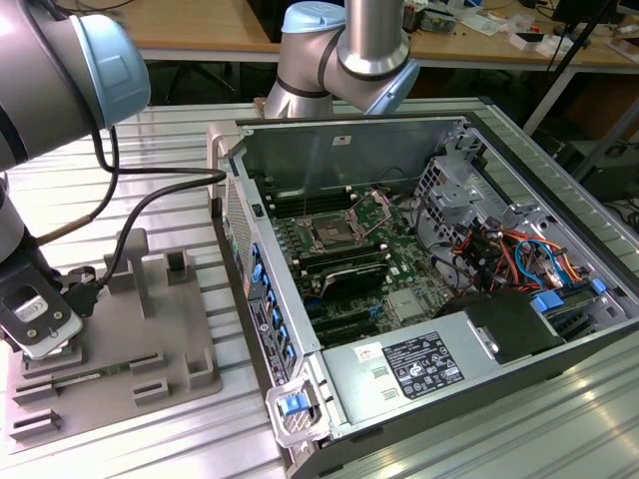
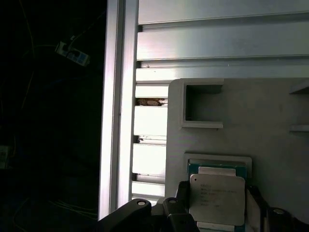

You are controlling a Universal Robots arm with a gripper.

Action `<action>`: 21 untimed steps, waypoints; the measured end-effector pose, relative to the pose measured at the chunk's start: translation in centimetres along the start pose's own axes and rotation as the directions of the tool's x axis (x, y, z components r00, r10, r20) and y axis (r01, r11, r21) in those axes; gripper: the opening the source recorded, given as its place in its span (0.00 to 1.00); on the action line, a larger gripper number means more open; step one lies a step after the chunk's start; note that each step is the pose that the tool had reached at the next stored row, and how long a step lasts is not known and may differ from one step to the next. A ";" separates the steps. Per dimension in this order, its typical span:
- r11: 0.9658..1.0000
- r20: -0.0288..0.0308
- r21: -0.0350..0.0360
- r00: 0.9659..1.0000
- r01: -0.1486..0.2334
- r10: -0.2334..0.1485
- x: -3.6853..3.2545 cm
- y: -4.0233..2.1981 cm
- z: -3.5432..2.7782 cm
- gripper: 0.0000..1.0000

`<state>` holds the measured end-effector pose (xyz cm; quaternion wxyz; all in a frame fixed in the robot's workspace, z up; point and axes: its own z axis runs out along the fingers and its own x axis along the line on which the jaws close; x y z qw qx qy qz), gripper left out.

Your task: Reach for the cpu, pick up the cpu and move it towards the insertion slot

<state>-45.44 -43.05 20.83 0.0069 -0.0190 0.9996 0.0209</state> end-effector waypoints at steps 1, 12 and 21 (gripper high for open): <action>1.000 0.000 0.000 1.000 0.000 0.000 0.00 0.00 -0.07 0.55; 1.000 0.000 0.000 1.000 0.000 0.000 -0.02 0.04 -0.83 0.55; 1.000 0.000 0.000 1.000 0.000 0.000 -0.02 0.04 -0.99 0.55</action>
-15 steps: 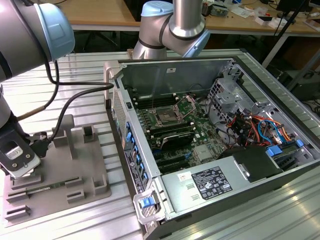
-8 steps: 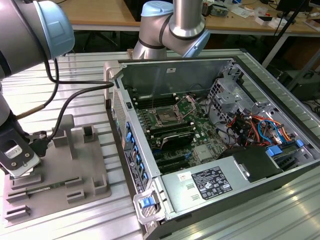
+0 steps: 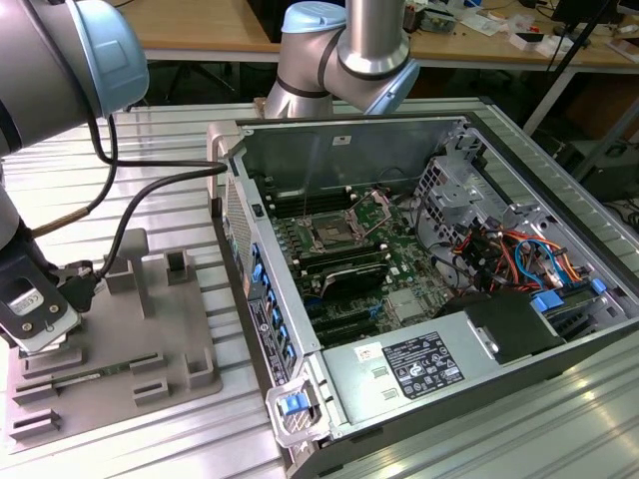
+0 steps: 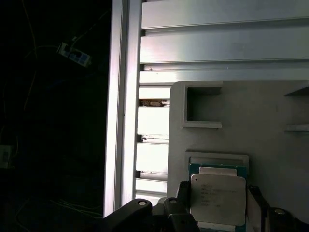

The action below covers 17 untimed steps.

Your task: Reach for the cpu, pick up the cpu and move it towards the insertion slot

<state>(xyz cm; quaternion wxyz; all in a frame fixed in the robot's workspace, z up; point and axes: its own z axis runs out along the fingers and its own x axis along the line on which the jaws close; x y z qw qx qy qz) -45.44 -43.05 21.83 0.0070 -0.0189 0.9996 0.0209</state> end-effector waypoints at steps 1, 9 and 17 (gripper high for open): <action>1.000 0.000 0.000 1.000 0.000 0.000 0.00 0.00 -0.07 0.55; 1.000 0.000 0.000 1.000 0.000 0.000 -0.04 0.01 -0.43 0.55; 1.000 0.000 0.000 1.000 0.000 0.000 -0.04 0.02 -0.56 0.55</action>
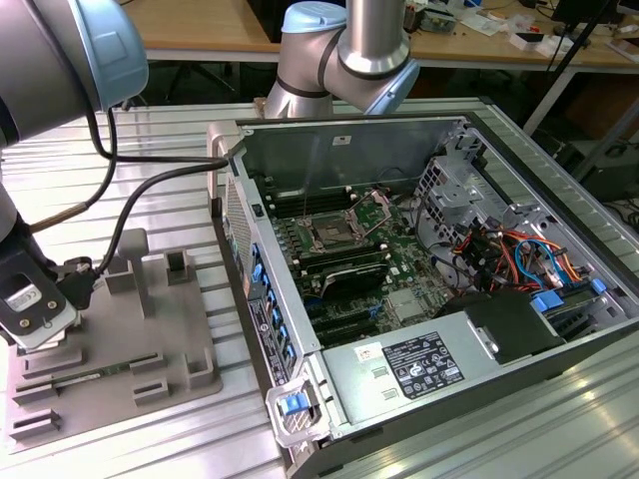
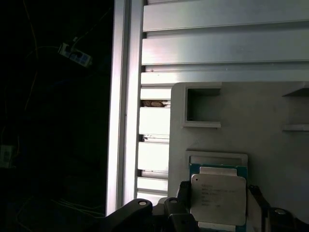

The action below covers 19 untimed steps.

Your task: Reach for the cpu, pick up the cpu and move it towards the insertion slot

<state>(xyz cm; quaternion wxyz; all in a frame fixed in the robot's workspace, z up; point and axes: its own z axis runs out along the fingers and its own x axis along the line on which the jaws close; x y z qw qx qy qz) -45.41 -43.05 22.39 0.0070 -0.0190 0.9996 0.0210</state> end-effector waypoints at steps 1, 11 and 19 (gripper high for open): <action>1.000 0.000 0.000 1.000 0.000 0.000 0.00 0.00 -0.02 0.55; 1.000 0.000 0.000 1.000 0.000 0.000 0.00 0.01 -0.22 0.55; 1.000 0.000 0.000 1.000 0.000 0.000 -0.03 0.06 -1.28 0.55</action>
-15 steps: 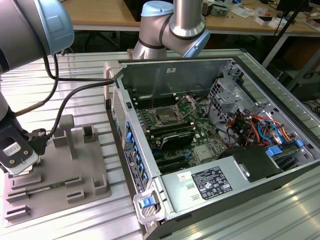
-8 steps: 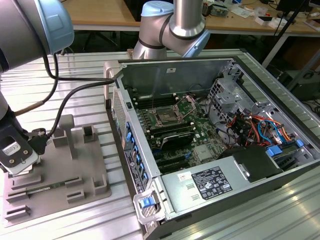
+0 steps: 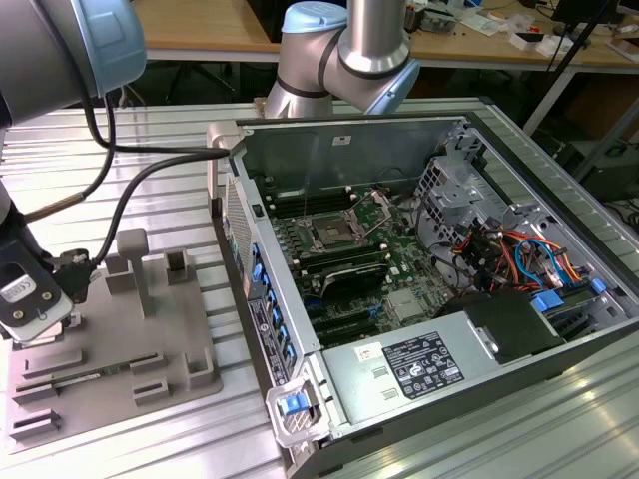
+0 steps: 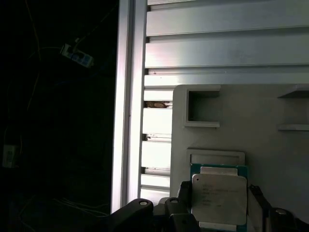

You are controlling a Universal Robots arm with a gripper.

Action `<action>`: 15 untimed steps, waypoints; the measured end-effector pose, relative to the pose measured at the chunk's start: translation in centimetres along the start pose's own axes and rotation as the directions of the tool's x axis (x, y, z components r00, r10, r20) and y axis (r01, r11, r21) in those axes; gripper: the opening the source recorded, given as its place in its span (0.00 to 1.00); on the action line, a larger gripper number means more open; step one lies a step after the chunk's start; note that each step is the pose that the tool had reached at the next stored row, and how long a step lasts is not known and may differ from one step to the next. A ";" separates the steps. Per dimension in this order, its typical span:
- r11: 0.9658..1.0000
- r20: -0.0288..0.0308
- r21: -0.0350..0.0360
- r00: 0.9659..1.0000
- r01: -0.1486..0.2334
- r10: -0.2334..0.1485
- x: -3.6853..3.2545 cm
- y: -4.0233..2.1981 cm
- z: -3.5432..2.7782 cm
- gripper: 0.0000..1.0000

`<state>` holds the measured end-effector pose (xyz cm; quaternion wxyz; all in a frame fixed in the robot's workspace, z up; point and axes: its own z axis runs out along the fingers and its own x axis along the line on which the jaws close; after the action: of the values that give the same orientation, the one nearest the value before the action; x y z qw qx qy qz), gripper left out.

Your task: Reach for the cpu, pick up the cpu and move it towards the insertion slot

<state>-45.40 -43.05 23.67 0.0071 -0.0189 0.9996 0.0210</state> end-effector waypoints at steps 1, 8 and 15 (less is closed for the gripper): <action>1.000 0.000 0.000 1.000 0.000 0.000 0.00 0.00 -0.03 0.55; 1.000 0.000 0.000 1.000 0.000 0.000 0.00 0.01 -0.25 0.55; 1.000 0.000 0.000 1.000 0.000 0.000 -0.01 0.02 -0.50 0.55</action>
<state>-45.41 -43.05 24.17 0.0071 -0.0189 0.9996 0.0210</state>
